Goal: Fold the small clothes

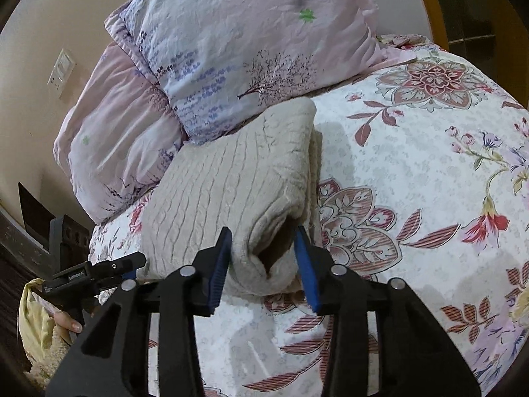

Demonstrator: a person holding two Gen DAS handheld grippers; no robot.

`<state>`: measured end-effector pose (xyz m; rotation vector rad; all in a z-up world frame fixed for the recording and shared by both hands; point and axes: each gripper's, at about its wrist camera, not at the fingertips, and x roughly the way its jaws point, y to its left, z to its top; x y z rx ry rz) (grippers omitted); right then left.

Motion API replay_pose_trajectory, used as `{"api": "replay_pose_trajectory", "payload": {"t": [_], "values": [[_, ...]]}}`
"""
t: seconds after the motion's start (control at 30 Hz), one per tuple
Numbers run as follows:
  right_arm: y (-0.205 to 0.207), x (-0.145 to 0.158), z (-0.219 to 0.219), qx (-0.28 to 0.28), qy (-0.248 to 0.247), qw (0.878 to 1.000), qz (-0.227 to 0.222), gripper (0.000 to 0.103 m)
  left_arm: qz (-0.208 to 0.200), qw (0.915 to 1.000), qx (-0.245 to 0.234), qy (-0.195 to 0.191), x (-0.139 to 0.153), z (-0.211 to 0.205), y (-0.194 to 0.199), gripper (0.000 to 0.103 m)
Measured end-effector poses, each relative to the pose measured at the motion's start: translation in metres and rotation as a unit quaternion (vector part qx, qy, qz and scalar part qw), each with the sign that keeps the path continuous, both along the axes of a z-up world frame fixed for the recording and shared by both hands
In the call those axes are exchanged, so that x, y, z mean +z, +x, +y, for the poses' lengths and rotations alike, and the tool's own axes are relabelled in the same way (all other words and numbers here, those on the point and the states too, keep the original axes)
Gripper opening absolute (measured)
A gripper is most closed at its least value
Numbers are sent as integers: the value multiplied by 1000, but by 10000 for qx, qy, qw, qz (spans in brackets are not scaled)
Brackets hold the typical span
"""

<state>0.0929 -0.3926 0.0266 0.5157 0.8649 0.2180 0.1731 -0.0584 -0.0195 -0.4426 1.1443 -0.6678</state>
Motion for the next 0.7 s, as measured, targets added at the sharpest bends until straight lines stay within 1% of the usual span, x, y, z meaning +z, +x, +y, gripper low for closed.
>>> {"api": "replay_pose_trajectory", "payload": {"t": [0.03,0.1,0.13,0.17,0.23,0.27,0.37,0.4,0.43,0.5,0.53,0.57,0.6,0.63,0.7], "values": [[0,-1,1,7,-25,10000,2,37,14,10000,-9,6,-1,-1,0,63],[0,-1,2,45,-26,10000,-9,28,21,10000,-41,19,-1,-2,-2,60],[0,-1,2,96,0,10000,-15,21,29,10000,-57,12,-1,-2,-2,58],[0,-1,4,130,3,9999,-18,17,53,10000,-79,-14,-2,-4,-2,54],[0,1,8,155,-165,9997,-68,13,109,9998,-117,-67,-3,-6,-2,46],[-1,4,10,147,-280,9994,-132,12,129,9998,-135,-77,-3,-7,-2,40],[-8,20,11,15,-526,9974,-496,10,28,9998,-150,-83,1,-7,-3,23],[-13,30,10,-59,-554,9960,-703,9,-3,9998,-150,-142,2,-5,-3,20],[-16,35,9,-99,-558,9949,-836,9,-58,9996,-150,-238,5,-2,-5,19],[-22,43,8,-118,-630,9924,-1047,9,-151,9993,-168,-312,10,1,-9,18],[-23,43,9,-113,-786,9916,-1020,9,-193,9992,-186,-299,11,2,-10,17],[-21,38,9,-134,-948,9915,-882,9,-228,9992,-225,-227,12,1,-12,17],[-20,31,8,-168,-1070,9916,-705,9,-224,9993,-254,-161,10,1,-14,17],[-17,19,6,-215,-1172,9920,-420,8,-203,9994,-262,-129,9,1,-16,16],[-12,0,3,-292,-1269,9915,-4,8,-91,9996,-263,-51,2,1,-17,16]]}}
